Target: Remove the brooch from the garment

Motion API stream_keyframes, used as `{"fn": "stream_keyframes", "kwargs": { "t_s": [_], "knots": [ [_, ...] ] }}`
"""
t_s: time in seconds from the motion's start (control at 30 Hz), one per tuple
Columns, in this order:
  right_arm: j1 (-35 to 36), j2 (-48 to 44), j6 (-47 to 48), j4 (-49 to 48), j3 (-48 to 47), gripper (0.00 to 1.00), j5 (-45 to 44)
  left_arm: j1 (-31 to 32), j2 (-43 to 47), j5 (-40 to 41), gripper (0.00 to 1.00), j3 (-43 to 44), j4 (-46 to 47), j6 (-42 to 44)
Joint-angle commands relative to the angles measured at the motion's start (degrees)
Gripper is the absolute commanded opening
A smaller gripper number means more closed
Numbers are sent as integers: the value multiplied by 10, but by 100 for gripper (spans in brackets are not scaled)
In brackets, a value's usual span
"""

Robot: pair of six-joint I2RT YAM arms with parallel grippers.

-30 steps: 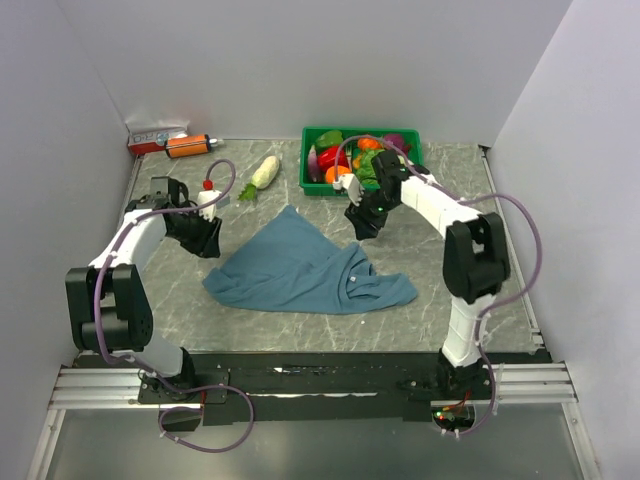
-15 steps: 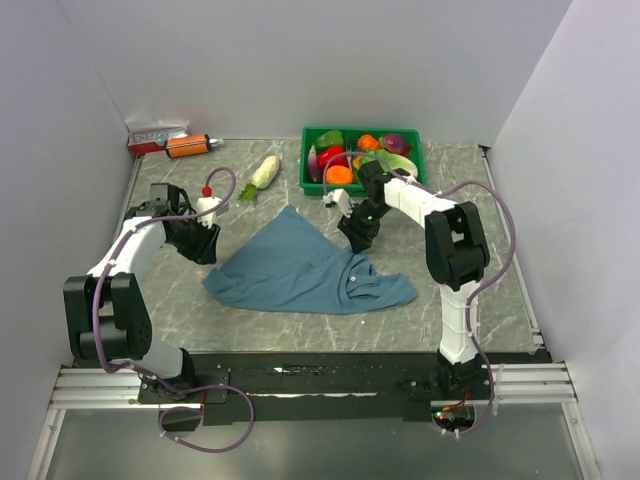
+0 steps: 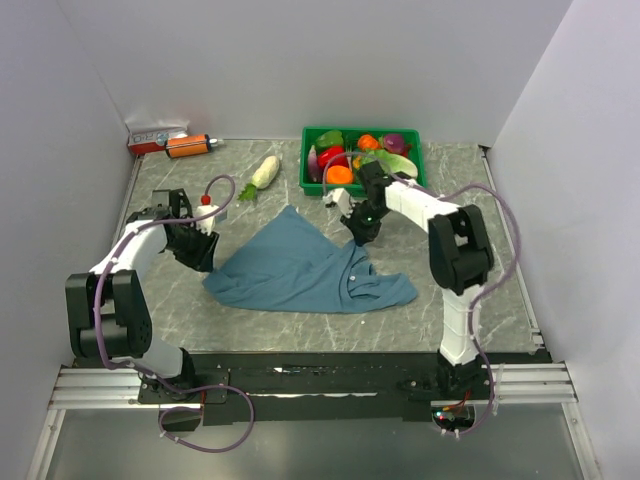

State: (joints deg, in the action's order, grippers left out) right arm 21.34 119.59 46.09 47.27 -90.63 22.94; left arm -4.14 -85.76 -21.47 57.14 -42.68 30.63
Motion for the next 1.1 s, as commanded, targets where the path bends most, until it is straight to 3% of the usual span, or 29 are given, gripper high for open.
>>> {"fn": "stream_keyframes", "kwargs": {
  "t_s": [0.0,0.13,0.37,0.57,0.63,0.7,0.83,1.07],
  "knots": [
    [-15,-158,-28,-54,16,0,24,-10,9,4,44,8,-3,8],
    [-17,-257,-42,-80,43,0,39,-13,3,-23,44,9,-6,14],
    [-17,-349,-82,-103,66,0,26,-14,-35,-83,46,32,-62,23],
    [-17,-386,-106,-101,71,0,19,8,51,-150,47,-1,-59,114],
    [-17,-386,-115,-97,68,0,17,58,116,-132,46,-20,-15,116],
    [-16,-382,-116,-89,66,0,18,90,173,-127,38,-55,2,133],
    [-17,-377,-128,-93,66,0,12,187,194,-85,27,-102,-13,182],
    [-17,-386,-144,-100,70,0,11,215,176,-2,33,-142,81,158]
  ]
}}
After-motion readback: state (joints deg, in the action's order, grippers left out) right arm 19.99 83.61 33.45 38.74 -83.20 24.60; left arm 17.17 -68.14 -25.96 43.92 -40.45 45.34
